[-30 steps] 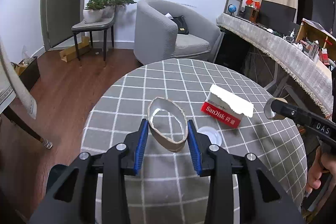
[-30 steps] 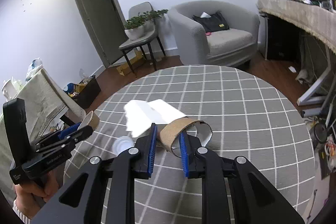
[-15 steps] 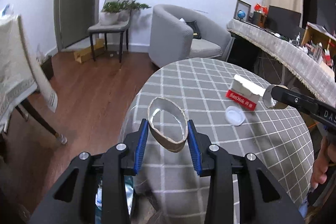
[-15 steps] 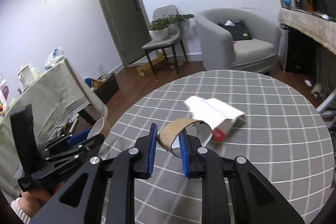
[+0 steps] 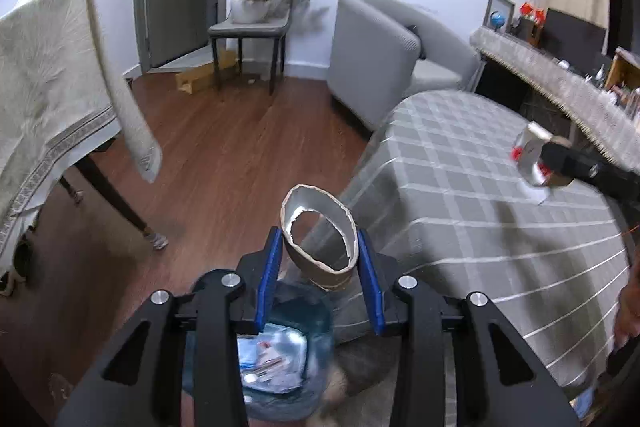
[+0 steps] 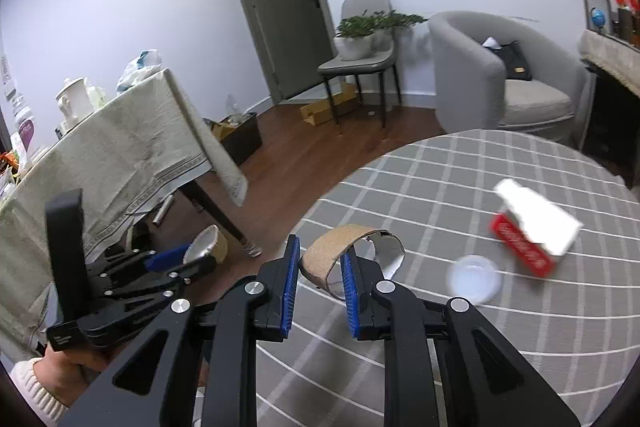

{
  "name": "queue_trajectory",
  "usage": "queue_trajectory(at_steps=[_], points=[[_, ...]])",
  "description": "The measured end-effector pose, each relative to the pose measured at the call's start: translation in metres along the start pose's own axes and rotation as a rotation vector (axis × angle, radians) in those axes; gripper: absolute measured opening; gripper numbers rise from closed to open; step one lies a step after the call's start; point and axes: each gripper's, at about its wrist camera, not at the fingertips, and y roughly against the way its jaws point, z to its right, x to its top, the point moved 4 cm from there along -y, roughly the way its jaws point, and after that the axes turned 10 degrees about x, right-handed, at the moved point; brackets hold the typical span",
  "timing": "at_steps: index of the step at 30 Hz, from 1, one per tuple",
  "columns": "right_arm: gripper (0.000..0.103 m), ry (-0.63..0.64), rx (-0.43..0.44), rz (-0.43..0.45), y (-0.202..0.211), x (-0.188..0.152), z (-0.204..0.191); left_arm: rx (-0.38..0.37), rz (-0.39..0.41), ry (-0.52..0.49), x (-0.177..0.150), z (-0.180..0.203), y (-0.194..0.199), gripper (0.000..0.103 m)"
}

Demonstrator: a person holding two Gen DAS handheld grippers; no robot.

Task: Collect trash
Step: 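Carry the tape roll with both tools over the bin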

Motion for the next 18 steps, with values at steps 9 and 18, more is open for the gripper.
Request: queue_trajectory(at_steps=[9,18], points=[[0.021,0.034,0.075,-0.049,-0.055,0.003,-0.051,0.046,-0.144,0.022,-0.04,-0.062,-0.039,0.04],[0.021,0.075,0.117,-0.134,-0.109,-0.008,-0.096,0.023,-0.29,0.063,-0.083,-0.095,-0.071,0.04]])
